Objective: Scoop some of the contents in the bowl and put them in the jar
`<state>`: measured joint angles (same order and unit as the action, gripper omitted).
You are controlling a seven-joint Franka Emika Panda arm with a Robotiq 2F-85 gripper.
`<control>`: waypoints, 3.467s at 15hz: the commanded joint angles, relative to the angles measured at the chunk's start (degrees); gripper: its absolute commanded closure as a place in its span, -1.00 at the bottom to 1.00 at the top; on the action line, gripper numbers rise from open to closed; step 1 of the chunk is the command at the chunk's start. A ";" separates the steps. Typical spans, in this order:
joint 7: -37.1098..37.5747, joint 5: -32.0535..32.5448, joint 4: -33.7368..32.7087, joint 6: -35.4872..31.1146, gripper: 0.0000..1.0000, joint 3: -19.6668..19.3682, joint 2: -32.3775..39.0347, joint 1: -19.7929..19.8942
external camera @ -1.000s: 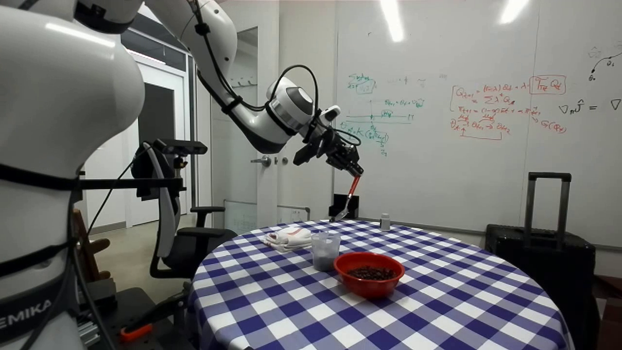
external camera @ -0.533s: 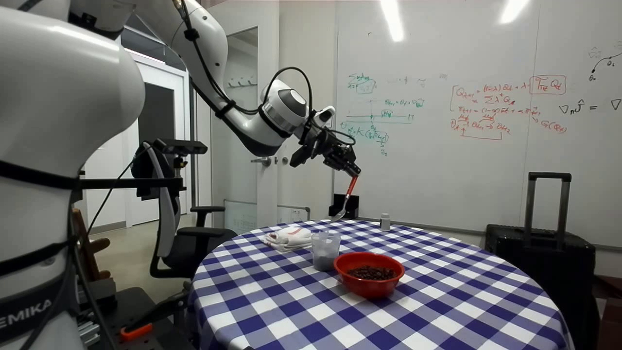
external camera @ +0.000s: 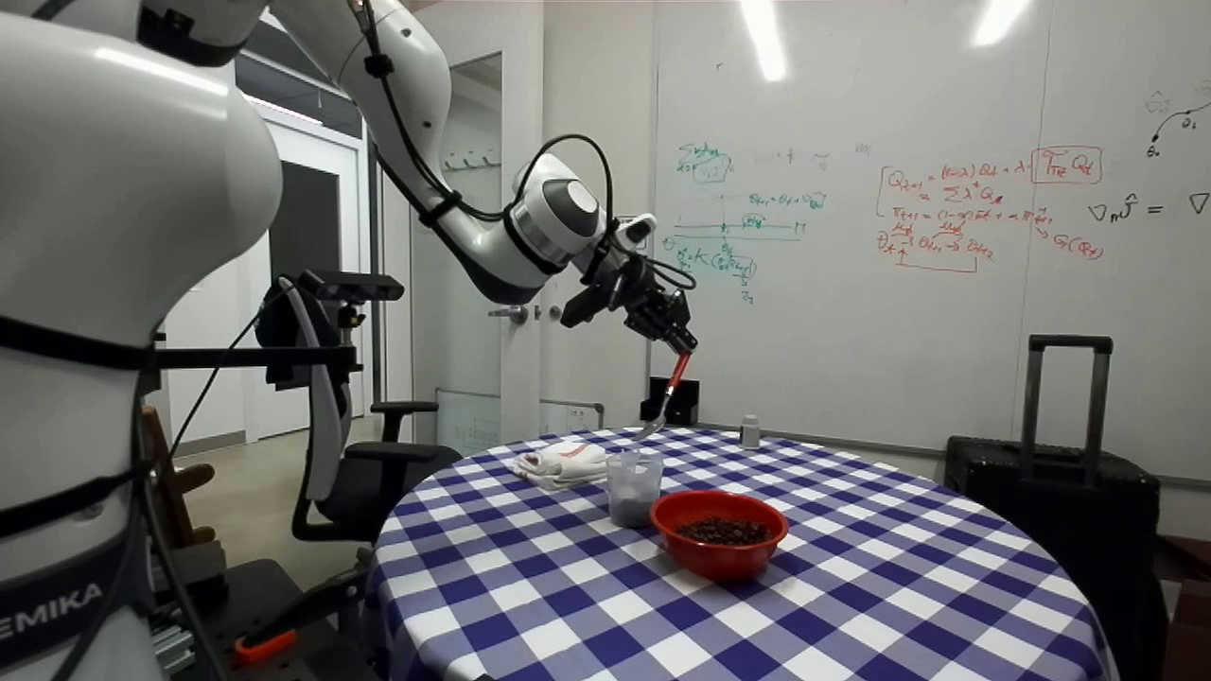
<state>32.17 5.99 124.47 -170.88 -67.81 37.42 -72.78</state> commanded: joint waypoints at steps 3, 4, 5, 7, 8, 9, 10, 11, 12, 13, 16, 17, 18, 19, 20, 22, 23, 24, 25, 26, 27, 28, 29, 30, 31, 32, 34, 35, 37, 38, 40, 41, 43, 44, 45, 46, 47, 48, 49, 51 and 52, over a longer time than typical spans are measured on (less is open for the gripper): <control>-13.02 0.35 -2.15 3.16 0.90 5.61 -6.85 9.87; -13.73 0.81 -2.35 4.09 0.90 5.46 -6.83 11.07; -14.34 1.23 -2.48 4.90 0.90 5.62 -7.08 12.43; -14.85 2.45 -2.11 6.87 0.90 4.92 -7.16 14.17; -15.02 3.12 -1.66 7.84 0.90 4.76 -7.55 14.97; -15.17 3.99 -1.17 8.98 0.90 4.68 -7.96 15.70; -15.95 4.95 -0.71 10.19 0.90 5.23 -9.02 16.73; -16.00 6.16 -0.10 11.06 0.90 5.27 -9.45 17.37; -15.93 7.36 0.37 11.71 0.90 5.40 -9.74 18.07; -16.21 8.67 1.02 12.20 0.90 5.68 -10.24 18.95; -15.39 12.07 2.50 14.22 0.90 5.87 -10.36 21.49; -15.26 12.80 2.95 14.37 0.90 6.46 -10.23 22.77; -15.28 13.38 3.31 14.32 0.90 7.15 -10.18 24.09; -15.16 14.03 3.83 13.27 0.90 7.86 -9.65 25.54; -14.84 14.33 4.18 12.83 0.90 8.78 -9.36 27.11; -14.47 14.78 4.90 11.56 0.90 11.06 -8.94 30.41; -14.64 14.62 4.95 10.93 0.90 12.86 -8.99 32.45; -14.99 14.39 4.81 10.24 0.90 15.06 -8.84 34.66; -15.04 14.44 4.48 9.73 0.90 16.99 -8.37 36.55; -15.10 14.38 4.17 9.18 0.90 19.12 -8.00 38.62; -15.17 14.43 3.90 8.64 0.90 21.14 -7.66 40.64; -15.28 14.44 3.52 8.18 0.90 23.14 -7.17 42.66; -15.27 14.78 3.19 8.08 0.90 24.67 -6.80 44.25; -15.08 14.99 2.88 7.93 0.90 26.26 -6.35 45.92; -15.04 15.34 2.70 8.03 0.90 27.50 -6.19 47.40; -14.80 15.65 2.58 8.29 0.90 28.31 -5.91 48.52; -14.59 16.18 2.19 8.53 0.90 29.67 -5.37 50.58; -14.72 16.33 1.92 8.66 0.90 30.34 -5.07 51.49; -15.05 16.31 1.15 8.78 0.90 31.99 -4.34 53.34; -15.26 16.13 0.70 8.74 0.90 33.01 -3.92 54.35; -15.54 15.89 -0.16 8.90 0.90 34.75 -3.14 56.02; -15.51 15.85 -0.64 8.99 0.90 35.46 -2.54 56.73; -15.02 15.77 -1.48 9.45 0.90 36.22 -1.58 57.60; -14.45 15.71 -1.90 9.76 0.90 36.20 -1.02 57.71; -13.95 15.69 -2.24 10.07 0.90 36.04 -0.52 57.74; -13.83 15.54 -2.47 10.31 0.90 36.11 -0.21 57.97; -13.75 15.40 -2.74 10.49 0.90 36.13 0.18 58.19; -13.63 15.37 -2.94 10.69 0.90 36.01 0.48 58.26; -13.54 15.10 -2.98 10.74 0.90 36.16 0.62 58.62; -13.20 15.06 -2.71 11.11 0.09 36.04 0.60 58.82; -13.01 15.09 -2.67 11.51 0.08 35.97 0.64 58.88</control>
<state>18.07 20.93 122.72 -160.84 -32.26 37.37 -14.60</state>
